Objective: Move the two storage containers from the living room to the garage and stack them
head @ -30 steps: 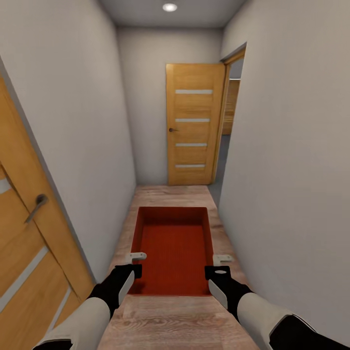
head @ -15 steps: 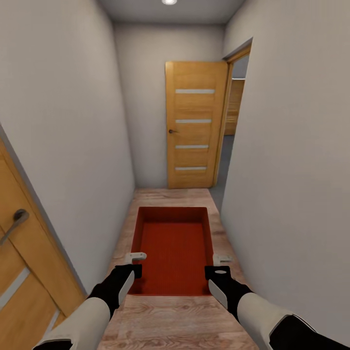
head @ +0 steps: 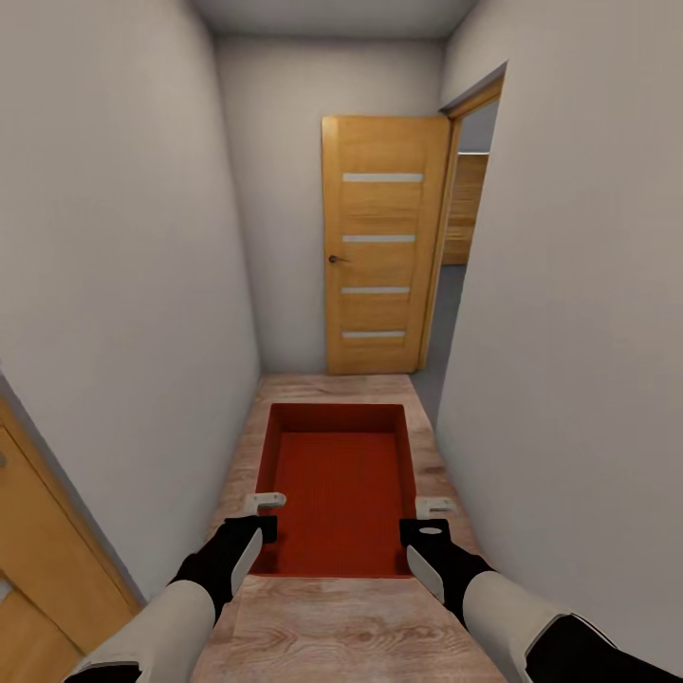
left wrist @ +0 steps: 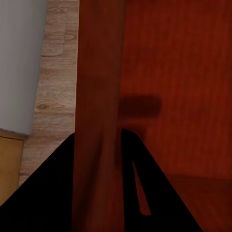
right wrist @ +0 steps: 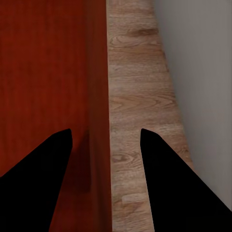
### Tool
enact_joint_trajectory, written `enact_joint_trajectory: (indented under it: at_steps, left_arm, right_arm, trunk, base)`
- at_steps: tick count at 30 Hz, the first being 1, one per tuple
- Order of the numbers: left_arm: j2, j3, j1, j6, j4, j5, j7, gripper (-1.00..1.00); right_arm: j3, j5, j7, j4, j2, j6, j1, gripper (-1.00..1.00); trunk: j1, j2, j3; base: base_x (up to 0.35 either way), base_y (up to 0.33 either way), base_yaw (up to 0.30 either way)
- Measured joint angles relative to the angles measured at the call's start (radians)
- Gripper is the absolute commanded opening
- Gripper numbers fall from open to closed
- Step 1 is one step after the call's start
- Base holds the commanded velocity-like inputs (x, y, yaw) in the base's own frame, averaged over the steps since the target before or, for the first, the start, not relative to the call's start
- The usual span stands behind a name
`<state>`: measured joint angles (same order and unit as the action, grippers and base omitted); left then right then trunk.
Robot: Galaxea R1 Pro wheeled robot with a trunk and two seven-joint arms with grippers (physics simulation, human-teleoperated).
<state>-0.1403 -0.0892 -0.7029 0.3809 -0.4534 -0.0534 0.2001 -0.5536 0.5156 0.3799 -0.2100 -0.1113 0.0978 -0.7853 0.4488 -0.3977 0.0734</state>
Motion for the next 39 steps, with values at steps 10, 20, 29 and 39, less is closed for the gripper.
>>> enact_joint_trajectory:
  at_steps: [10, 20, 29, 39]
  left_arm:
    - [0.000, -0.001, 0.000, 0.000, 0.000, -0.001, 0.000, -1.00]
    - [0.000, -0.001, 0.000, 0.000, 0.000, 0.000, 0.000, -1.00]
    - [0.000, -0.001, 0.000, 0.000, 0.000, -0.001, 0.000, -1.00]
    - [-0.001, -0.001, 0.000, 0.000, 0.000, -0.001, 0.000, -1.00]
  right_arm:
    - [-0.001, 0.001, 0.000, 0.000, 0.000, 0.000, 0.000, -1.00]
    - [0.001, -0.001, 0.000, 0.000, 0.000, 0.000, 0.000, -1.00]
    - [0.001, -0.001, -0.001, 0.000, 0.000, 0.000, 0.000, -1.00]
    - [0.000, 0.000, -0.001, 0.000, 0.000, 0.000, 0.000, -1.00]
  trunk:
    - [0.000, 0.000, 0.000]
    - [0.000, 0.000, 0.000]
    - [0.000, 0.000, 0.000]
    - [0.000, 0.000, 0.000]
  base:
    - [0.322, 0.000, 0.000]
    - [0.322, 0.000, 0.000]
    - [0.322, 0.000, 0.000]
    - [0.322, 0.000, 0.000]
